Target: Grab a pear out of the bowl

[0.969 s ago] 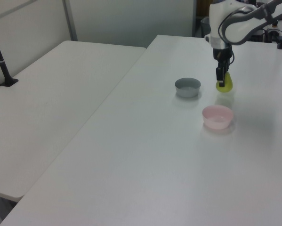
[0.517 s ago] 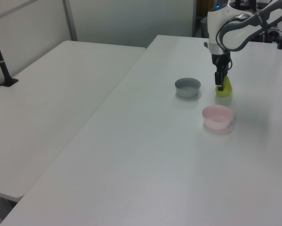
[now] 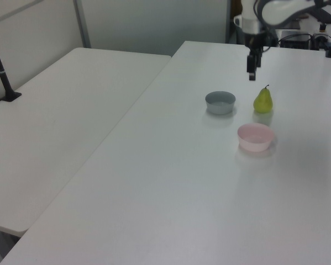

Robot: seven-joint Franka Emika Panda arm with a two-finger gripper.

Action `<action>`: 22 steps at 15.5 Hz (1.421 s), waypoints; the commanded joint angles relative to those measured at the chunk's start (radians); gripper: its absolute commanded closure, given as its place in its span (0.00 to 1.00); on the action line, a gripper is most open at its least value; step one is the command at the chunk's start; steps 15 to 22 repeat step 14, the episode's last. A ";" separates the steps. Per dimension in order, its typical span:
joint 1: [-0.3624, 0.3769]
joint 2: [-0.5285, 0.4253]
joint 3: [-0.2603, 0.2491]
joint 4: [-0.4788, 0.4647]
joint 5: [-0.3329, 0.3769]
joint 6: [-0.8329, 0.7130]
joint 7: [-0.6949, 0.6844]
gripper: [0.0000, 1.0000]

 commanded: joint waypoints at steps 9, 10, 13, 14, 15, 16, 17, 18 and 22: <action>0.143 -0.092 -0.021 0.218 0.088 -0.259 0.092 0.00; 0.134 -0.093 -0.022 0.219 0.088 -0.262 0.088 0.00; 0.123 -0.093 -0.021 0.220 0.088 -0.265 0.095 0.00; 0.123 -0.095 -0.021 0.220 0.088 -0.268 0.091 0.00; 0.123 -0.095 -0.021 0.220 0.088 -0.268 0.091 0.00; 0.123 -0.095 -0.021 0.220 0.088 -0.268 0.091 0.00; 0.123 -0.095 -0.021 0.220 0.088 -0.268 0.091 0.00; 0.123 -0.095 -0.021 0.220 0.088 -0.268 0.091 0.00; 0.123 -0.095 -0.021 0.220 0.088 -0.268 0.091 0.00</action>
